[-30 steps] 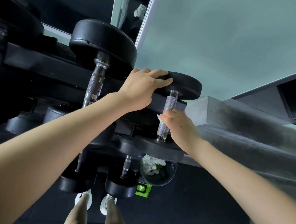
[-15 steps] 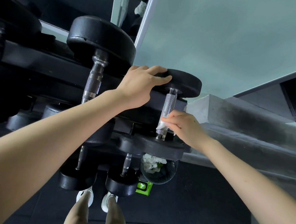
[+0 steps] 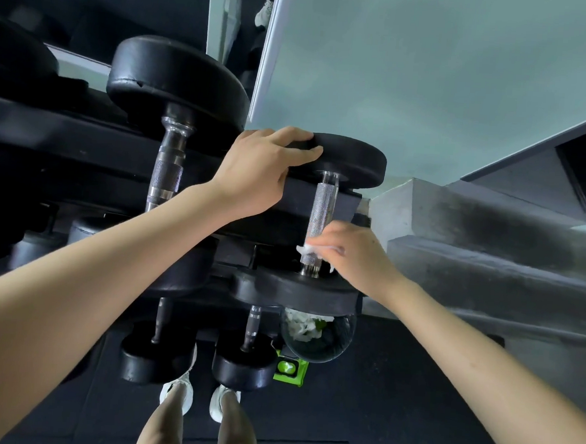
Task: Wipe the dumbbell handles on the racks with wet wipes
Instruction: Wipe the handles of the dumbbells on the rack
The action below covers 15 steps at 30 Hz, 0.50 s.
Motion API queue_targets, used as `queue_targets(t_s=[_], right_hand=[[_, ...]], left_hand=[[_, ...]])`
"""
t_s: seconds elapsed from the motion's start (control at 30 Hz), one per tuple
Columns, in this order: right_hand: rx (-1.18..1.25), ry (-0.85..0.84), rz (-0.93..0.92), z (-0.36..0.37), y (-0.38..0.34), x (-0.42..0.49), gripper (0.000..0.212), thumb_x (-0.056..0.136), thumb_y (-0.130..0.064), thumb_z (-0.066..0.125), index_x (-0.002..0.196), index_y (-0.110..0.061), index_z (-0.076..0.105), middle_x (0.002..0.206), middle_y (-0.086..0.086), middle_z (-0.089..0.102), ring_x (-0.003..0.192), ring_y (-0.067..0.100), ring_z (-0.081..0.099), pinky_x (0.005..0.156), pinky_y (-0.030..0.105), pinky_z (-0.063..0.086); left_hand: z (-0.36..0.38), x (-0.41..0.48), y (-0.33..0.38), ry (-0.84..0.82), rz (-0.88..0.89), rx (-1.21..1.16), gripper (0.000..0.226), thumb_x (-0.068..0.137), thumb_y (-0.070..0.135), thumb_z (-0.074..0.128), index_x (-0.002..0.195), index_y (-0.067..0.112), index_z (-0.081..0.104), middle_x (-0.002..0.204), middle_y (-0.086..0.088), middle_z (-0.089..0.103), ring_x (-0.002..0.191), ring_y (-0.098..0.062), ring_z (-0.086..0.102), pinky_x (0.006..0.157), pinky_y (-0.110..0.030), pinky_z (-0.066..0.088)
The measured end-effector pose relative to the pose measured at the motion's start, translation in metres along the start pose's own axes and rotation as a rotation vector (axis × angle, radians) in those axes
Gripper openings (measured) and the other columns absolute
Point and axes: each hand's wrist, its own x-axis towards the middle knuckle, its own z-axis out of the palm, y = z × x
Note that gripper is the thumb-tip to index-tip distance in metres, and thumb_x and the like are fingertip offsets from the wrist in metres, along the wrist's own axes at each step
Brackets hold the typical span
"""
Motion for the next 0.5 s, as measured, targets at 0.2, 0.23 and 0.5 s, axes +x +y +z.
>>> queue_targets(t_s=[0.2,0.23,0.5], right_hand=[[0.394,0.333,0.319,0.002,-0.002,-0.010,0.019,0.089,-0.012,0.062,0.101,-0.021,0.074,0.093,-0.005,0.070,0.082,0.002,0.061,0.075,0.015,0.047],[0.413,0.419,0.388,0.003,-0.004,-0.012,0.019,0.090,-0.013,0.061,0.104,-0.020,0.073,0.098,-0.005,0.071,0.087,0.006,0.063,0.078,0.019,0.049],[0.298,0.427,0.577,0.031,-0.034,0.008,0.031,0.079,-0.030,0.070,0.098,-0.008,0.060,0.085,0.000,0.064,0.076,0.012,0.056,0.052,0.008,0.030]], left_hand=[[0.005,0.013,0.000,0.008,-0.125,-0.117,0.062,0.083,0.033,0.070,0.139,0.021,0.046,0.132,-0.004,0.053,0.116,-0.027,0.050,0.092,-0.028,0.035],[0.006,0.017,0.000,-0.019,-0.123,-0.128,0.067,0.082,0.032,0.071,0.142,0.021,0.041,0.134,-0.006,0.051,0.117,-0.027,0.049,0.092,-0.028,0.035],[0.014,0.033,-0.010,-0.175,-0.117,-0.194,0.064,0.084,0.019,0.069,0.141,0.025,0.040,0.124,-0.008,0.057,0.108,-0.028,0.054,0.090,-0.032,0.042]])
